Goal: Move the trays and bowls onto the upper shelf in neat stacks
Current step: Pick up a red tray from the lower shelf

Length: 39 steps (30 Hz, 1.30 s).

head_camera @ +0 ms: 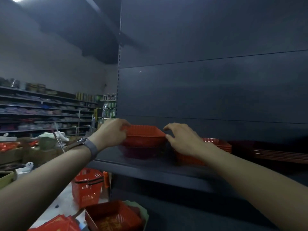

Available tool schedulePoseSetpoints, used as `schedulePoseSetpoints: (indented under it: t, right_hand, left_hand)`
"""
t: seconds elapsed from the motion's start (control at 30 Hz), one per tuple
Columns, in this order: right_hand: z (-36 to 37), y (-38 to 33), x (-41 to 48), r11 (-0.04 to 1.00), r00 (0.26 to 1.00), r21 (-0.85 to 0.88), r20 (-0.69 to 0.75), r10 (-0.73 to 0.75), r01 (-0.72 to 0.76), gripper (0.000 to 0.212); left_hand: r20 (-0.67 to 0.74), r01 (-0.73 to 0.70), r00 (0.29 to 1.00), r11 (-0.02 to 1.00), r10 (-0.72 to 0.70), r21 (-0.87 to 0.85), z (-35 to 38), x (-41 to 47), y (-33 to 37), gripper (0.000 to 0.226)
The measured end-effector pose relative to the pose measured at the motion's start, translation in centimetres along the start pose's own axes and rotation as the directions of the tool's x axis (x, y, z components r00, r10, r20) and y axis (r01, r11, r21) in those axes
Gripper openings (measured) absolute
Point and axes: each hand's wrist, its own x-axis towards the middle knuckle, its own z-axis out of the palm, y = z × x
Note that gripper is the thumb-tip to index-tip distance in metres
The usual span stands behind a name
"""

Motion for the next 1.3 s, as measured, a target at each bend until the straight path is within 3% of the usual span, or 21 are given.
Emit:
schedulePoseSetpoints:
  t: [0.13, 0.4, 0.63, 0.8, 1.0, 1.3]
  right_hand:
    - [1.0, -0.6, 1.8, 0.998, 0.999, -0.067, 0.043, -0.003, 0.005, 0.035]
    - [1.7, -0.3, 3.8, 0.996, 0.994, -0.084, 0.107, 0.014, -0.005, 0.029]
    - [2.6, 0.1, 4.8, 0.997, 0.997, -0.068, 0.078, 0.028, -0.023, 0.035]
    - [3.2, 0.2, 4.9, 0.999, 0.999, -0.017, -0.004, 0.049, -0.049, 0.025]
    - [3.6, 0.2, 5.1, 0.995, 0.995, 0.103, -0.098, 0.023, -0.013, 0.025]
    - [3.0, 0.3, 4.7, 0.972, 0.971, 0.225, -0.237, -0.014, 0.069, 0.018]
  left_hand:
    - [0.059, -0.044, 0.997, 0.996, 0.039, 0.081, 0.7, 1.1, -2.0, 0.038]
    - [0.171, -0.161, 0.975, 0.981, 0.141, 0.106, -0.6, 3.1, -3.3, 0.015]
    - [0.066, -0.194, 0.98, 0.976, 0.188, 0.097, 0.2, 2.3, -3.2, 0.015]
    - [-0.006, -0.191, 0.981, 0.977, 0.192, 0.098, 0.2, 3.2, -3.9, 0.012]
    - [-0.109, -0.159, 0.98, 0.984, 0.167, 0.078, 0.8, 3.4, -4.7, 0.014]
    - [-0.258, -0.25, 0.934, 0.968, 0.246, 0.019, 1.6, 2.8, -5.1, 0.016]
